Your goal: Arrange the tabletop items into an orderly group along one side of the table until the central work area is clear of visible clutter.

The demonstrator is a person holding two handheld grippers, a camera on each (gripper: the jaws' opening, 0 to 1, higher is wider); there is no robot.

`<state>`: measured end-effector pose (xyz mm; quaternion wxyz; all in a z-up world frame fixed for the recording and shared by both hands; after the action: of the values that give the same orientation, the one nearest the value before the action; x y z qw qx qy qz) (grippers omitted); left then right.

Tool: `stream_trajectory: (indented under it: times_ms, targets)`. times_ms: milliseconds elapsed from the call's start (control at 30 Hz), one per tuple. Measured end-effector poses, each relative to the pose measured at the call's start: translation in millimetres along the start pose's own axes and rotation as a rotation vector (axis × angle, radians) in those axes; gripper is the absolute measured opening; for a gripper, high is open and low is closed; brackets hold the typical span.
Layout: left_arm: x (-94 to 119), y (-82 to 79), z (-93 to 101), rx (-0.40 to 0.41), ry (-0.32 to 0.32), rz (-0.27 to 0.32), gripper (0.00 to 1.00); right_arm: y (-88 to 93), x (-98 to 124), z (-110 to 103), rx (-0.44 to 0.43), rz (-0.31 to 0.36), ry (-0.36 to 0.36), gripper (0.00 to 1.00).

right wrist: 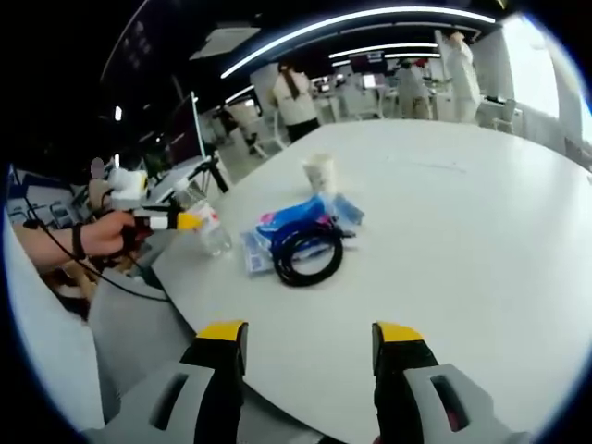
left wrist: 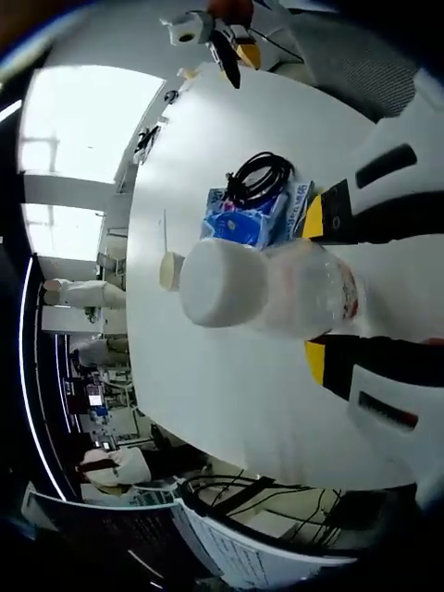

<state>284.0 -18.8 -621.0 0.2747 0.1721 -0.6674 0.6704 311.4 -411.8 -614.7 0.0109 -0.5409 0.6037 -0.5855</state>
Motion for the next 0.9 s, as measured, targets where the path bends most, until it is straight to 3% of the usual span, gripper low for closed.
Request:
stream_trajectory:
  times_ms: [900]
  targets:
    - [-63, -50.1, -13.3, 0.073, -0.102, -0.008, 0.36, -0.1, -2, 6, -0.011, -0.001, 0.001, 0.55]
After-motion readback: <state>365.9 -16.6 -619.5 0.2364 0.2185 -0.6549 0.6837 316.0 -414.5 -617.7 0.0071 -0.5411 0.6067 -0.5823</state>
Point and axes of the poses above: the point that each gripper's makers call its tool centre point, and the gripper's own axes: x roughly backward along the fingers, z roughly to its right, y roughly out of its underside, the point moved 9 cm from there along x, roughly backward along the fingers, and after that the axes turned 2 degrees about -x, right-handed, at the moved point
